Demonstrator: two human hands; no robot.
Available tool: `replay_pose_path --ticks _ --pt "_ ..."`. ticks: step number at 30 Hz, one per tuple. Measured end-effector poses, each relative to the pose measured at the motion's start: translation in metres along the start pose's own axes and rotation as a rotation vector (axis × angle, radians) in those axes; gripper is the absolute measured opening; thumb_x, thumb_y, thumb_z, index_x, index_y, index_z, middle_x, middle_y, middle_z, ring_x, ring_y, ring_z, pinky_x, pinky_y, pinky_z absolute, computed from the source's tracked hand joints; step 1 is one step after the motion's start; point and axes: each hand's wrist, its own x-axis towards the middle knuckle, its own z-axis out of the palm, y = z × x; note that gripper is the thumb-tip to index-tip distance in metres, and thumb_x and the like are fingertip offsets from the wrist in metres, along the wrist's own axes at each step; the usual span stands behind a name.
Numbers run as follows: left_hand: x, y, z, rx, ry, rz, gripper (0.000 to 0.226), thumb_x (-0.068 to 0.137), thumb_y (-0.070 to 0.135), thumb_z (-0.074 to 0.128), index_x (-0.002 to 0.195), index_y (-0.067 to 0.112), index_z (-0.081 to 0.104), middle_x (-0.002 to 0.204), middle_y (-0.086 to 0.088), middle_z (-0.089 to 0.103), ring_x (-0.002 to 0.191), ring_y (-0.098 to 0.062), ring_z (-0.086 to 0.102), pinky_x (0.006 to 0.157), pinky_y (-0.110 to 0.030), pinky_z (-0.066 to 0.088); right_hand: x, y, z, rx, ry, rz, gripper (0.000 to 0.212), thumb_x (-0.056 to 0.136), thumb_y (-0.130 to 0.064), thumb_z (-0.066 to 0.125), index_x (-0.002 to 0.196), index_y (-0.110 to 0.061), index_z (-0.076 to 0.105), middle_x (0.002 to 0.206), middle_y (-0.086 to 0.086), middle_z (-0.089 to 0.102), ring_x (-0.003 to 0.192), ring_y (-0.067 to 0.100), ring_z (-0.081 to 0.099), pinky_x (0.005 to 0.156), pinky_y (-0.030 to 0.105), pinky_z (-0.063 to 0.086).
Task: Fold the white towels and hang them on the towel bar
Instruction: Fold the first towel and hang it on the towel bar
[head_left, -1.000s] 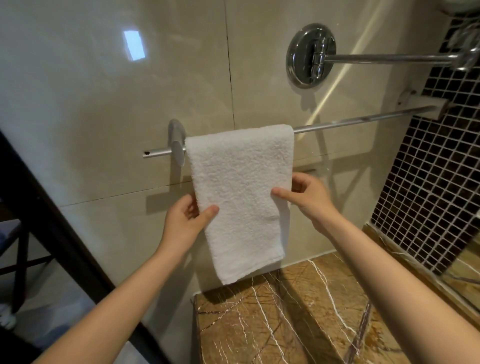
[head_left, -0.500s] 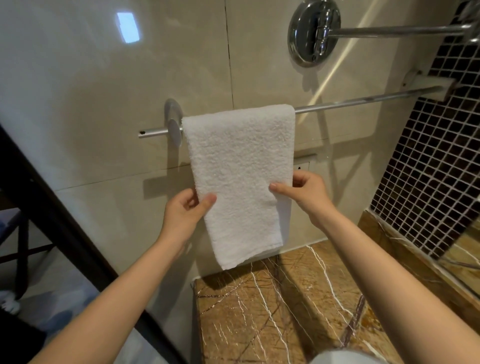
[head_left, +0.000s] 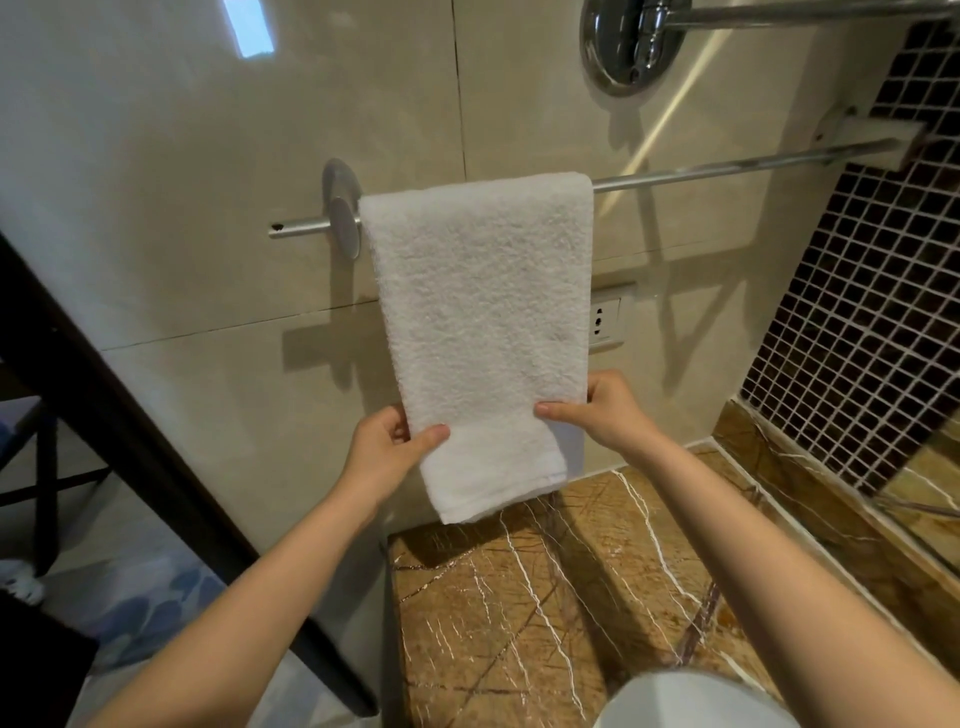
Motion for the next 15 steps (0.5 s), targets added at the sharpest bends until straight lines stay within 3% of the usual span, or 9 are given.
replay_pose_path --ticks 5,10,12,15 --pt "-0.001 -0.003 -0.003 -0.007 0.011 0.005 0.02 0.08 0.011 0.072 0.097 0.016 0.064 0.093 0.009 0.069 0.079 0.001 0.068 0.062 -0.011 0.051 -0.004 0.006 0.007 0.051 0.031 0.016 0.012 0.075 -0.011 0.077 0.077 -0.02 0.071 0.082 -0.014 0.069 0.074 -0.004 0.069 0.062 0.012 0.053" --pt "-0.011 -0.022 -0.007 0.073 -0.199 -0.113 0.015 0.084 0.021 0.068 0.096 0.026 0.061 0.098 0.013 0.066 0.089 -0.001 0.065 0.069 -0.014 0.051 -0.017 0.027 0.012 0.036 -0.051 0.095 0.013 0.078 -0.015 0.076 0.088 -0.021 0.07 0.091 -0.011 0.071 0.081 -0.003 0.069 0.067 0.013 0.053" --pt "-0.014 -0.032 -0.007 0.095 -0.216 -0.129 0.012 0.084 0.025 0.066 0.096 0.026 0.061 0.099 0.012 0.067 0.092 -0.004 0.064 0.071 -0.015 0.05 -0.024 0.035 0.014 0.013 -0.046 0.121 0.013 0.081 -0.019 0.073 0.092 -0.012 0.072 0.096 -0.002 0.073 0.085 0.005 0.07 0.07 0.018 0.056" --pt "-0.017 -0.039 -0.005 0.114 -0.15 -0.114 0.008 0.086 0.027 0.064 0.089 0.02 0.065 0.091 0.008 0.069 0.083 -0.007 0.065 0.067 -0.015 0.049 -0.029 0.043 0.016 -0.027 -0.021 0.157 0.029 0.085 -0.023 0.069 0.096 0.003 0.069 0.102 0.009 0.072 0.093 0.018 0.07 0.08 0.029 0.057"
